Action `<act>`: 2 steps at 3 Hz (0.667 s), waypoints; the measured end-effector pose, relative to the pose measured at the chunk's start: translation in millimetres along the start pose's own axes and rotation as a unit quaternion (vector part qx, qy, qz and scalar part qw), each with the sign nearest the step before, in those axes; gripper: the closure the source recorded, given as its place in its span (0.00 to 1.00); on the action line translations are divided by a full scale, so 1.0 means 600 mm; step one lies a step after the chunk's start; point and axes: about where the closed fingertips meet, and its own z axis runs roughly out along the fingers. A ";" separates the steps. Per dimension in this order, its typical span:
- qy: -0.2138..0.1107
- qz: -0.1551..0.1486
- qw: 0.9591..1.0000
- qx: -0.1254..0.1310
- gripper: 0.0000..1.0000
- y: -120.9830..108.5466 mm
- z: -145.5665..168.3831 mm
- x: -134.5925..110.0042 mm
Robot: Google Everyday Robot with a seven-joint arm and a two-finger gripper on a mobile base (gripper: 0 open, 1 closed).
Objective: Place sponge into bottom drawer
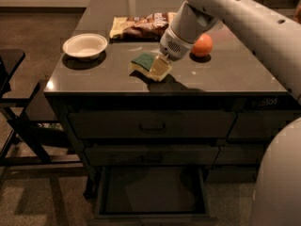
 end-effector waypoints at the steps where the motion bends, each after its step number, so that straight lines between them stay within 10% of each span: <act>1: 0.006 0.000 1.000 0.005 1.00 0.028 -0.018 0.014; 2: 0.011 0.013 1.000 0.007 1.00 0.074 -0.035 0.040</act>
Offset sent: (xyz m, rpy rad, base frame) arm -0.0946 -0.0253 0.0130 -0.0413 0.0301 -0.0597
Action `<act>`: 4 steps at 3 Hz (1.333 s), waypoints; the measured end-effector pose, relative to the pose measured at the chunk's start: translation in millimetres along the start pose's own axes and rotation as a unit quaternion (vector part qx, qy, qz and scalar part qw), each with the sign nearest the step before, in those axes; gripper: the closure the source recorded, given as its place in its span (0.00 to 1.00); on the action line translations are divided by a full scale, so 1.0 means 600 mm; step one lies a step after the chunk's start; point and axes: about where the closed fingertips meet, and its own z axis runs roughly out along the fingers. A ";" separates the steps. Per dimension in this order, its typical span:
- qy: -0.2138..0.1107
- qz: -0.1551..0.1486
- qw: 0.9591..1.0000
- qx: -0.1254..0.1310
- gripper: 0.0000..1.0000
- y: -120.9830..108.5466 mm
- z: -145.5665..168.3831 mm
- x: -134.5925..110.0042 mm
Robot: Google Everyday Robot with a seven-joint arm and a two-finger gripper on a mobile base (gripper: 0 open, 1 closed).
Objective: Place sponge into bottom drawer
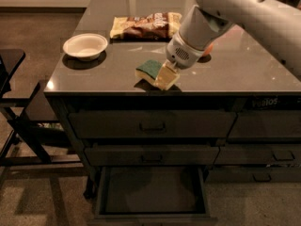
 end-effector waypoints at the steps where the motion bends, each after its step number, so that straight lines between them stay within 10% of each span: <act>1: -0.003 0.025 1.000 -0.006 1.00 0.049 -0.007 0.035; 4: -0.004 0.056 0.998 -0.036 1.00 0.125 0.006 0.100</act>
Offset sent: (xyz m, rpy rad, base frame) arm -0.1279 -0.0250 -0.0138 0.0810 0.1010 -0.0691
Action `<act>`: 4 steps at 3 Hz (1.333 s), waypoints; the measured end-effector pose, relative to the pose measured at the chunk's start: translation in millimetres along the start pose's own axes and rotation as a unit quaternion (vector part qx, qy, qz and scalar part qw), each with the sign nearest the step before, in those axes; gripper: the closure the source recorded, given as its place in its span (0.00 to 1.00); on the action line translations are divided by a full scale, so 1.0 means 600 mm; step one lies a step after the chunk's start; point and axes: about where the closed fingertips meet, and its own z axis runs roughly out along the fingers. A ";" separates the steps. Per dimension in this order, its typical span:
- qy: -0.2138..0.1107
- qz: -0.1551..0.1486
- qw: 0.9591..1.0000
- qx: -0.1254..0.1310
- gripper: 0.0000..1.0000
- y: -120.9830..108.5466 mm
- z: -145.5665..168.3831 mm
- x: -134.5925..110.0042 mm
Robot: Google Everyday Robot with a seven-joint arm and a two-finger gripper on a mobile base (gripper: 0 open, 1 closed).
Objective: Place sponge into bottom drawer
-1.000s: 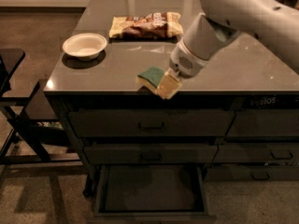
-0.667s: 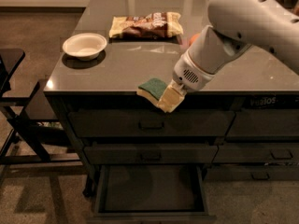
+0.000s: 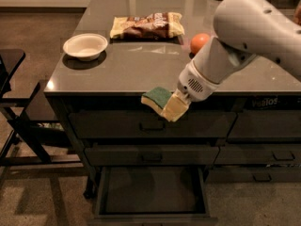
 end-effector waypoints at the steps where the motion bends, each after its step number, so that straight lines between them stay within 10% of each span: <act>1: 0.027 0.046 0.998 -0.034 1.00 0.020 0.064 0.056; 3: 0.092 0.102 0.983 -0.122 1.00 0.066 0.209 0.144; 4: 0.091 0.104 0.982 -0.126 1.00 0.068 0.215 0.146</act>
Offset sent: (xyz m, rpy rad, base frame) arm -0.0700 0.0000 -0.1550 -0.0414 0.3708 -0.0866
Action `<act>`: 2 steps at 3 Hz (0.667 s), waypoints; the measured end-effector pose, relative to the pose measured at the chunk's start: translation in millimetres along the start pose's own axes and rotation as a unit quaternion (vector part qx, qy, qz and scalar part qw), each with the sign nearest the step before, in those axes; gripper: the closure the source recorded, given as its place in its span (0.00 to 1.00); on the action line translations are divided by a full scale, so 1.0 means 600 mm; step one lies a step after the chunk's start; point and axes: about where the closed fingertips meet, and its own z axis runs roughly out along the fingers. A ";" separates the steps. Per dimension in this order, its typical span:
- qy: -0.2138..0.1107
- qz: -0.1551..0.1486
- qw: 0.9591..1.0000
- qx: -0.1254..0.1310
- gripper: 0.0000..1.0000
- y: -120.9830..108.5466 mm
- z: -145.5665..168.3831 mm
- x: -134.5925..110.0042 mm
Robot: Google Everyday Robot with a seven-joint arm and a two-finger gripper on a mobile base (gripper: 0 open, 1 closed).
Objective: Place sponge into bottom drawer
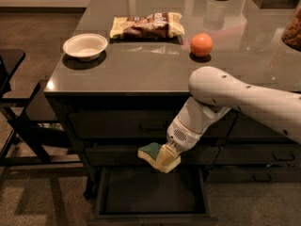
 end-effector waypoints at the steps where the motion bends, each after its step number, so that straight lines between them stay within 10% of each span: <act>1: 0.008 0.044 0.999 -0.019 1.00 -0.014 0.082 0.020; 2: 0.022 0.092 0.995 -0.031 1.00 -0.036 0.172 0.040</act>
Offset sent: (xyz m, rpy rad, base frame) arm -0.0403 0.0305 -0.1750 -0.0760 0.2475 -0.2097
